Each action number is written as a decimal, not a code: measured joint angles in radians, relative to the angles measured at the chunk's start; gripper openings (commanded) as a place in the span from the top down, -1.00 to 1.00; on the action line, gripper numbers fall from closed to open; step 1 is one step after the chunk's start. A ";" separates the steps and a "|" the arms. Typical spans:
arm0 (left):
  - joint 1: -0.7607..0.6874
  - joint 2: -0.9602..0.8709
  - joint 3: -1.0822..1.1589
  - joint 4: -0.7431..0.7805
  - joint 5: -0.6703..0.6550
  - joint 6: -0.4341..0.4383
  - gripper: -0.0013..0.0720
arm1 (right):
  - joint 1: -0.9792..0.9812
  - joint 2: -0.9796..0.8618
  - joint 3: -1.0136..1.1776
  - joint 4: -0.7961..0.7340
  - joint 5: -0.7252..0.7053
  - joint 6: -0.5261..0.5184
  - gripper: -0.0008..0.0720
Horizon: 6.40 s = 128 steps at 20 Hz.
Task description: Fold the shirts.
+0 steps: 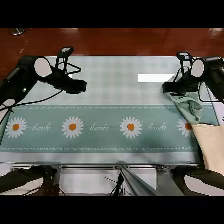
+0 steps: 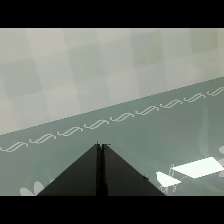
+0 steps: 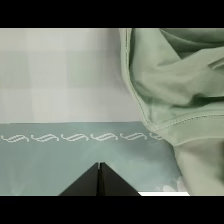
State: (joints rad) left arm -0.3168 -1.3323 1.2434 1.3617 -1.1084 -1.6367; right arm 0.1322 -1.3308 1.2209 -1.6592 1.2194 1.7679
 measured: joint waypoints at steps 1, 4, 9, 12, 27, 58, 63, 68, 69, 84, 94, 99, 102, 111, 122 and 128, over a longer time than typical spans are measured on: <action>0.000 0.000 0.000 0.000 0.000 0.000 0.91 | 0.000 0.000 0.000 0.000 0.000 0.000 0.90; 0.000 0.000 0.000 0.000 0.000 0.000 0.91 | 0.000 0.000 0.000 0.000 0.000 0.000 0.90; 0.000 0.000 0.000 0.000 0.000 0.000 0.91 | 0.000 0.000 0.000 0.000 0.000 0.000 0.90; 0.000 0.000 0.000 0.000 0.000 0.000 0.91 | 0.000 0.000 0.000 0.000 0.000 0.000 0.90; 0.000 -0.036 0.000 0.058 0.170 0.003 -0.96 | -0.153 -0.058 0.000 -0.296 -0.383 0.169 -0.74; 0.158 0.756 -0.604 -0.183 0.038 0.054 -0.96 | -0.092 0.349 0.740 0.478 -0.183 -0.362 0.90; 0.158 0.778 -0.617 -0.205 0.092 0.053 -0.96 | 0.112 0.305 0.679 0.483 0.056 -0.356 0.90; 0.159 0.782 -0.620 -0.159 0.132 0.053 -0.96 | 0.358 0.193 0.346 0.497 -0.006 -0.288 0.90; 0.160 0.782 -0.620 -0.138 0.135 0.053 -0.96 | 0.403 0.151 0.288 0.512 -0.049 -0.269 0.90; 0.160 0.762 -0.665 -0.136 -0.080 0.008 -0.96 | -0.105 0.097 0.164 0.659 0.029 -0.332 -0.73; 0.097 0.488 -0.939 -0.659 0.125 0.306 -0.96 | -0.524 0.522 -0.685 0.771 -0.013 -0.436 -0.73; -0.009 0.298 -0.926 -0.840 0.226 0.438 0.76 | -0.342 0.519 -0.812 0.845 -0.056 -0.450 -0.73; -0.036 0.240 -0.887 -0.871 0.271 0.478 0.91 | -0.200 0.481 -0.830 0.864 -0.109 -0.411 -0.73; -0.050 0.208 -0.745 -0.896 0.255 0.501 0.91 | 0.129 0.246 -0.793 1.048 -0.324 -0.399 0.90; 0.307 0.361 -0.109 -0.898 0.060 0.459 0.91 | -0.022 0.162 0.242 0.824 -0.069 -0.357 0.90; 0.607 0.514 0.327 -0.872 -0.040 0.413 0.91 | -0.083 0.296 0.817 0.566 0.126 -0.311 0.90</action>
State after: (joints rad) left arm 0.2897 -0.8185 1.5703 0.4892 -1.1481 -1.2240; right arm 0.0490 -1.0348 2.0377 -1.0931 1.3457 1.4567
